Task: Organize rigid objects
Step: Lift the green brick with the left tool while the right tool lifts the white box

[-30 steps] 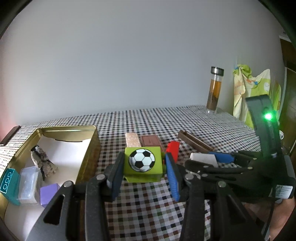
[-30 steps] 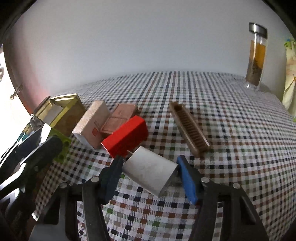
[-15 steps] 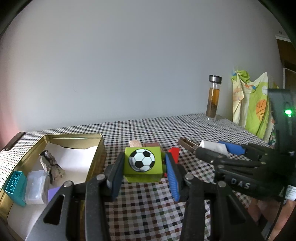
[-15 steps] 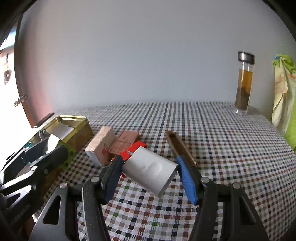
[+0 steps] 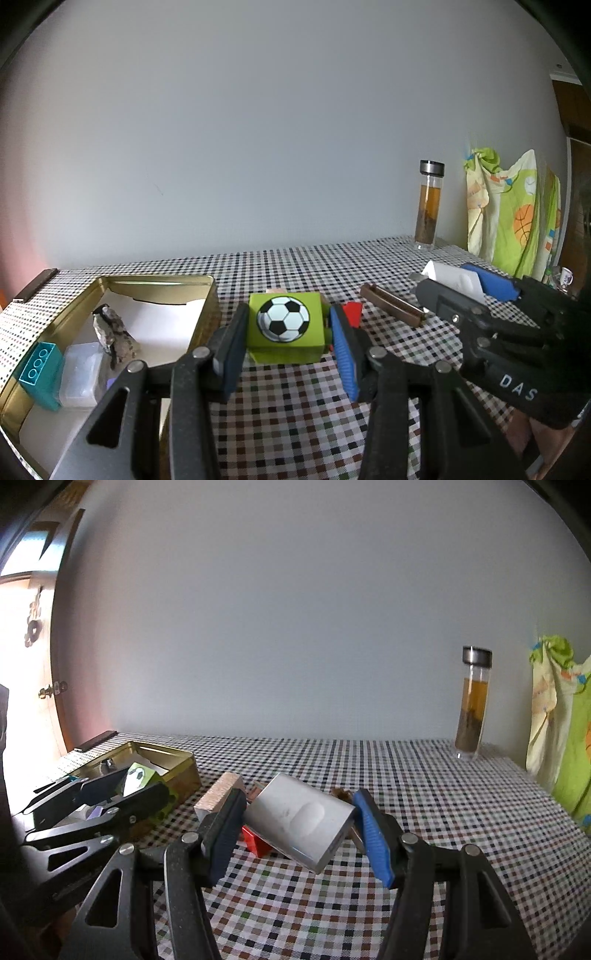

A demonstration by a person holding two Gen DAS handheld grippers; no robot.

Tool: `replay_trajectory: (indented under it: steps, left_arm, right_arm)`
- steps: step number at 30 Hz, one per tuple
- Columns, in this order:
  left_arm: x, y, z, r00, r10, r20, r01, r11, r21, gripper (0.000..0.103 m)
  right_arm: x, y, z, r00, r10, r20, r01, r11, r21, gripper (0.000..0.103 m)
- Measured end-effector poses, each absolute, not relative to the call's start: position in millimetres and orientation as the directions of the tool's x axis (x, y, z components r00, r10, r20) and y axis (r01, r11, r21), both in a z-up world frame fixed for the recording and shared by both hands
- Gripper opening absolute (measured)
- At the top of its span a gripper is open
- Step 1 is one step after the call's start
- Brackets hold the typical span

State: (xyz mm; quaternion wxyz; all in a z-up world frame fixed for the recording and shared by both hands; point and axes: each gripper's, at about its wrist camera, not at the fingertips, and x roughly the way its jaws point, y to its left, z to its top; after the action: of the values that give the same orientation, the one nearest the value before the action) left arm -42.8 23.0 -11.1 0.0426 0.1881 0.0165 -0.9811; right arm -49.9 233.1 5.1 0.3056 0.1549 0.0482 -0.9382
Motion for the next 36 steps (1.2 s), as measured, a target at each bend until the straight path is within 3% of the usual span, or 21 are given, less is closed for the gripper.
replay_trajectory:
  steps: [36]
  left_arm:
    - [-25.8, 17.6, -6.6, -0.943, -0.102, -0.317, 0.111, -0.994, -0.011, 0.043]
  right_arm:
    - [-36.3, 232.7, 11.4, -0.774, -0.566, -0.284, 0.575, -0.816, 0.059, 0.063]
